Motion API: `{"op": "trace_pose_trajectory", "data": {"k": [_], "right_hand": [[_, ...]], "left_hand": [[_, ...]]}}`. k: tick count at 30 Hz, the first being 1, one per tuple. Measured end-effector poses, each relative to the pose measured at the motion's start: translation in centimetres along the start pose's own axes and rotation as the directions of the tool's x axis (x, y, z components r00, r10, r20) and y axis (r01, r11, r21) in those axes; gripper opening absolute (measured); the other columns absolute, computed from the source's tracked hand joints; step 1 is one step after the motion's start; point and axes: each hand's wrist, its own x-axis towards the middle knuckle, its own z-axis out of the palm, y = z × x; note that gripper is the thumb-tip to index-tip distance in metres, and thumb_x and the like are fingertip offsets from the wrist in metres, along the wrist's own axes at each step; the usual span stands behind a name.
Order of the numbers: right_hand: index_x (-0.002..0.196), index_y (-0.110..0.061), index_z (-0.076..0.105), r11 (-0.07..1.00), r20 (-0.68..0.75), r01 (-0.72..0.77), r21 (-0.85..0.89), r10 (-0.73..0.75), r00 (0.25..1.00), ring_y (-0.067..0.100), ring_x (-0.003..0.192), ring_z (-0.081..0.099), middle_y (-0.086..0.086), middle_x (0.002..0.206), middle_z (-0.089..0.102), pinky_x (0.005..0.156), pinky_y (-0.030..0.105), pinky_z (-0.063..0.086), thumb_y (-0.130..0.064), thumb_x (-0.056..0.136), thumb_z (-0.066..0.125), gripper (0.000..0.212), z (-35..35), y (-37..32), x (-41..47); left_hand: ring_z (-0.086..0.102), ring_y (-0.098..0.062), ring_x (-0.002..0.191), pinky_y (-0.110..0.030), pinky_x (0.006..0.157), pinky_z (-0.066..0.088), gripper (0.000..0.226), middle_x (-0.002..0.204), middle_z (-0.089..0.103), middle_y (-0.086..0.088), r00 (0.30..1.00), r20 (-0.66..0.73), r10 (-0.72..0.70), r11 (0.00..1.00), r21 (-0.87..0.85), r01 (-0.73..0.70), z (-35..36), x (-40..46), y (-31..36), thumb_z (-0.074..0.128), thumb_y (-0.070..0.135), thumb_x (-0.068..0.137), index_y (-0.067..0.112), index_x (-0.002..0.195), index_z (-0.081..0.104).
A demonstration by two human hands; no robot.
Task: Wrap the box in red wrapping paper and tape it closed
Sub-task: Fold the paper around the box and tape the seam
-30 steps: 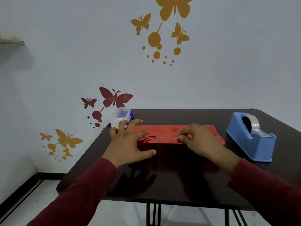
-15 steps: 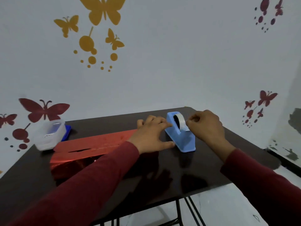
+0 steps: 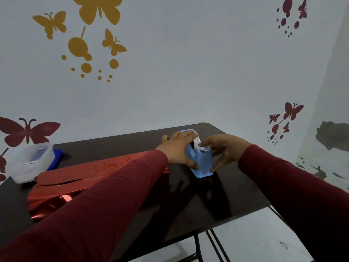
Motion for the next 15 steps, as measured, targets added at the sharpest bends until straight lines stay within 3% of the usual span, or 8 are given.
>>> {"op": "trace_pose_trajectory", "data": {"k": [3,7,11,15], "right_hand": [[0.115,-0.004,0.070,0.999,0.004,-0.041,0.033,0.041,0.999,0.035,0.124,0.055,0.013,0.130,0.060,0.073,0.067,0.060,-0.014,0.091,0.078,0.027,-0.1,-0.3,0.0],[0.101,-0.004,0.069,0.994,-0.003,-0.022,0.109,0.023,1.000,0.031,0.124,0.054,0.010,0.126,0.058,0.088,0.068,0.057,-0.004,0.093,0.073,0.008,0.5,-0.7,-0.5],[0.108,-0.007,0.068,0.955,-0.040,0.045,0.293,-0.035,0.999,0.026,0.129,0.049,0.001,0.130,0.059,0.083,0.082,0.047,-0.014,0.100,0.064,0.011,1.2,-1.0,-0.8],[0.106,-0.003,0.071,0.889,-0.149,0.188,0.417,-0.137,0.979,0.030,0.122,0.054,0.005,0.119,0.064,0.074,0.077,0.050,-0.009,0.094,0.069,0.013,2.0,0.6,-1.7]], "left_hand": [[0.020,-0.017,0.151,-0.050,0.108,0.026,0.118,0.169,0.014,0.015,1.000,0.010,0.005,1.000,-0.006,-0.005,0.1,0.2,-0.2,0.079,0.074,0.064,0.037,0.160,0.021],[0.019,-0.017,0.152,-0.052,0.111,0.026,0.122,0.170,0.012,0.016,0.999,0.038,0.001,1.000,0.005,-0.001,0.0,0.5,-0.3,0.081,0.072,0.065,0.037,0.162,0.015],[0.021,-0.019,0.151,-0.054,0.110,0.028,0.127,0.170,0.012,0.016,0.998,0.058,-0.007,1.000,0.008,0.007,-0.2,0.7,-0.6,0.083,0.070,0.063,0.037,0.163,0.011],[0.024,-0.020,0.150,-0.054,0.108,0.030,0.130,0.169,0.014,0.017,0.998,0.059,-0.007,1.000,0.009,0.006,-0.1,0.8,-0.9,0.084,0.071,0.059,0.039,0.162,0.012]]}}
